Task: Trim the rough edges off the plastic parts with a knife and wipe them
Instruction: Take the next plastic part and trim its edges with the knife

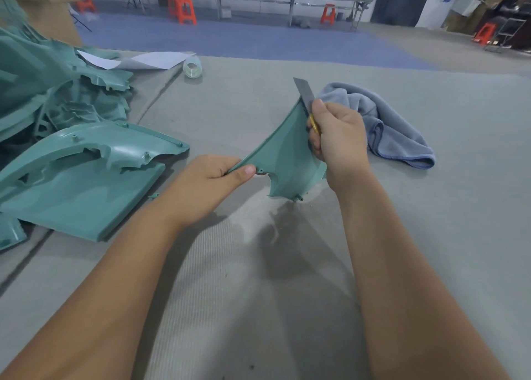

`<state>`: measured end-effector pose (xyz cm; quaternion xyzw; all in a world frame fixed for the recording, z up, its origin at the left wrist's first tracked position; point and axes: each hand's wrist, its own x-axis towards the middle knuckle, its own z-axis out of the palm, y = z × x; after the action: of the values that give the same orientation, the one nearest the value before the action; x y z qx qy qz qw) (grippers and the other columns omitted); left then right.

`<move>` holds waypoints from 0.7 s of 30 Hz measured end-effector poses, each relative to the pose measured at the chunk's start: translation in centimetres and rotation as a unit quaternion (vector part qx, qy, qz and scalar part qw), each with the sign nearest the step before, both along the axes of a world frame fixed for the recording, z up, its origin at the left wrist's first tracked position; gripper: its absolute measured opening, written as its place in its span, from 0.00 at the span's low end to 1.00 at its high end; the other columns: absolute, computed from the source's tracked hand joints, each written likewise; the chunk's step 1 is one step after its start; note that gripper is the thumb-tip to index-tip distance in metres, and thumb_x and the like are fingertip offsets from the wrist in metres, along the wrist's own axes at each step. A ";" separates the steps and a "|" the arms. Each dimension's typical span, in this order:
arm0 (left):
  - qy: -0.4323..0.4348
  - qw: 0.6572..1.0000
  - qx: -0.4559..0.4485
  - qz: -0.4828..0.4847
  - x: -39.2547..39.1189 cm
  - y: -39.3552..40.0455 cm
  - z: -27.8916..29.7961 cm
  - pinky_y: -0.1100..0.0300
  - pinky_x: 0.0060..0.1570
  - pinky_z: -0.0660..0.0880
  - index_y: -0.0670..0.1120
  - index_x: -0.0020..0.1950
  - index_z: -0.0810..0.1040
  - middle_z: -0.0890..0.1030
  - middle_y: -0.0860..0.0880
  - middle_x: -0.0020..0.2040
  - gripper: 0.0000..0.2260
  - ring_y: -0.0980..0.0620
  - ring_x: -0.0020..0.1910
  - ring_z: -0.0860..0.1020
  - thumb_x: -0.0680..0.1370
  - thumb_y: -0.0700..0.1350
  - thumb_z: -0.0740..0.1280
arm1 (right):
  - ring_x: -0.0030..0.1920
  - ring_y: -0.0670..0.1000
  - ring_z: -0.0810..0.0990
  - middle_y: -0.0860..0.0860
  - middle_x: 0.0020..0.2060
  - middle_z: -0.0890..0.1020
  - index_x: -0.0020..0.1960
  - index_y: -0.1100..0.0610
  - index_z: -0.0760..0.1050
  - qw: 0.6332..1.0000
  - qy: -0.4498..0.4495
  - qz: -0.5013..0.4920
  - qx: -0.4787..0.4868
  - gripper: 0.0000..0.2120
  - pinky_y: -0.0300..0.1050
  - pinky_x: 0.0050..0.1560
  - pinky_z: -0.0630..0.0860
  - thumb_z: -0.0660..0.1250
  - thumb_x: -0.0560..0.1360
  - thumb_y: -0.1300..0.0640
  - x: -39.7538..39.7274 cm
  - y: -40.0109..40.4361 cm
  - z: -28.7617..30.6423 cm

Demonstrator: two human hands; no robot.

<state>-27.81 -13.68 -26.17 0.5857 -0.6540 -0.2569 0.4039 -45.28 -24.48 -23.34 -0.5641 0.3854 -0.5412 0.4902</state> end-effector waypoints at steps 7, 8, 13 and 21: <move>-0.026 0.999 -0.020 -0.001 0.2 -0.1 -0.1 0.62 0.31 0.54 0.42 0.33 0.65 0.61 0.52 0.30 0.22 0.57 0.29 0.60 0.78 0.57 0.62 | 0.23 0.45 0.59 0.47 0.23 0.64 0.32 0.54 0.63 0.998 0.044 0.031 -0.014 0.19 0.35 0.24 0.56 0.61 0.82 0.57 0.3 0.2 -0.1; -0.027 0.999 -0.022 0.001 0.2 -0.1 -0.1 0.62 0.31 0.54 0.42 0.33 0.66 0.61 0.52 0.30 0.22 0.57 0.29 0.60 0.77 0.58 0.62 | 0.23 0.45 0.59 0.46 0.22 0.64 0.33 0.55 0.64 0.997 0.055 0.042 -0.018 0.18 0.35 0.24 0.57 0.61 0.82 0.57 0.4 0.3 -0.2; -0.040 0.999 -0.028 0.004 0.2 0.0 -0.1 0.62 0.31 0.53 0.43 0.33 0.63 0.60 0.52 0.30 0.22 0.57 0.29 0.58 0.77 0.58 0.61 | 0.23 0.44 0.59 0.46 0.22 0.64 0.34 0.56 0.65 0.995 0.066 0.065 -0.025 0.17 0.34 0.23 0.57 0.62 0.81 0.57 0.5 0.6 0.1; -0.101 0.995 -0.022 0.009 0.3 -0.1 0.2 0.59 0.31 0.55 0.48 0.32 0.61 0.60 0.56 0.27 0.20 0.58 0.27 0.59 0.80 0.54 0.61 | 0.22 0.43 0.60 0.45 0.22 0.65 0.31 0.53 0.62 0.998 0.066 -0.019 -0.009 0.20 0.33 0.23 0.58 0.61 0.81 0.57 0.2 0.0 0.9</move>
<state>-27.52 -13.80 -25.96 0.6055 -0.6916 -0.1780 0.3512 -45.11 -24.53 -22.39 -0.5954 0.4226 -0.5154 0.4486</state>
